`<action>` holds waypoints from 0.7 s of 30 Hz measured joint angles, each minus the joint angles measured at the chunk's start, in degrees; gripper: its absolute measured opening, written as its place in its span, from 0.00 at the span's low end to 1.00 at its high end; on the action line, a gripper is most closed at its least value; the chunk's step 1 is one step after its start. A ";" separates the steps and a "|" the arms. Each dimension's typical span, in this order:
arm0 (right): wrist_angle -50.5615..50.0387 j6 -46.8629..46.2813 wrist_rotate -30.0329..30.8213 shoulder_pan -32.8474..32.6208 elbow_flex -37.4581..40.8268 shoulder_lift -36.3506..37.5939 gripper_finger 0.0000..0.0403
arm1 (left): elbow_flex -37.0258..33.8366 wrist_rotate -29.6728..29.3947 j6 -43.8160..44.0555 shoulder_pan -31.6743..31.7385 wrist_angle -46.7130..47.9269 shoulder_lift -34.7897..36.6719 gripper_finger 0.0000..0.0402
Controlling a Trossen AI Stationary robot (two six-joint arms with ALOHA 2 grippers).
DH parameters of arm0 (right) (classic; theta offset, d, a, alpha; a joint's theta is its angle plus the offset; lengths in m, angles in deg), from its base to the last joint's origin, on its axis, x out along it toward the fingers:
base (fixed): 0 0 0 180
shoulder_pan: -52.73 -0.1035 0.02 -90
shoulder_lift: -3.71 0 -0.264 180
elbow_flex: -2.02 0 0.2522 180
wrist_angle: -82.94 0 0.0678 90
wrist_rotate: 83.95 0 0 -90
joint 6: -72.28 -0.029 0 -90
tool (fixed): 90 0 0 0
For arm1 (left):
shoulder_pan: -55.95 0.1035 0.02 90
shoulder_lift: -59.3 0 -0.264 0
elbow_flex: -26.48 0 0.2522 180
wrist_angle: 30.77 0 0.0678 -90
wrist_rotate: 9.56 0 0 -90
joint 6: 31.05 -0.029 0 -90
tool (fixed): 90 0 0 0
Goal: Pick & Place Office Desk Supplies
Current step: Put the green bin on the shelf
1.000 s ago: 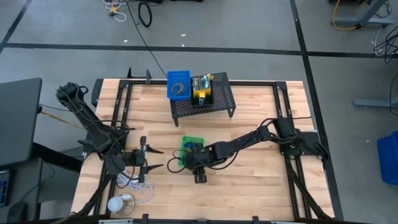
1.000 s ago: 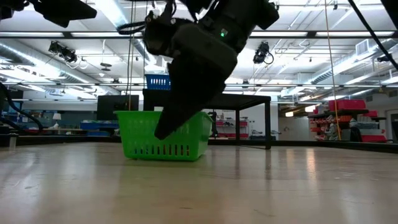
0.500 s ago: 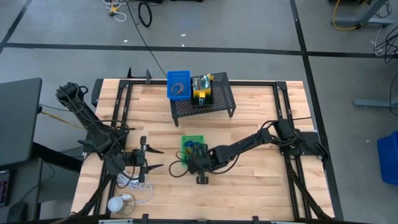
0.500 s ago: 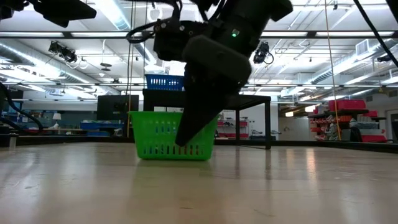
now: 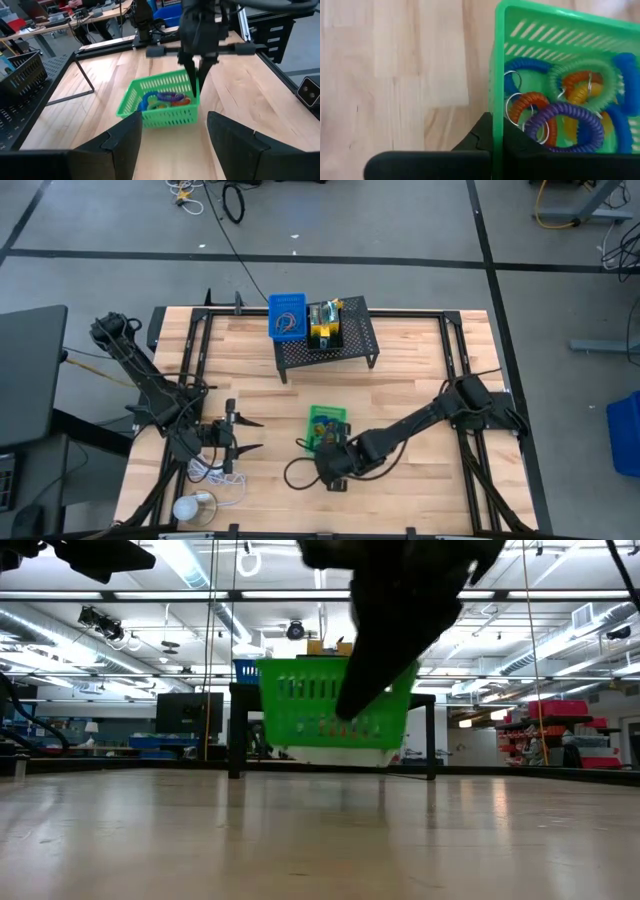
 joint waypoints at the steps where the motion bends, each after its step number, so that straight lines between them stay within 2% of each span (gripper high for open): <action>1: -0.91 -0.96 0.59 -0.39 0.00 0.30 0.00 | 0.00 -0.02 -0.02 0.00 0.01 0.00 0.58; 8: -10.37 -6.71 3.68 -2.54 -1.92 0.92 0.00 | 0.00 0.00 -0.37 0.00 0.00 0.00 0.58; 21: -34.46 -11.98 10.68 -3.04 -14.21 1.03 0.00 | 0.00 0.02 -0.40 0.07 0.00 0.00 0.58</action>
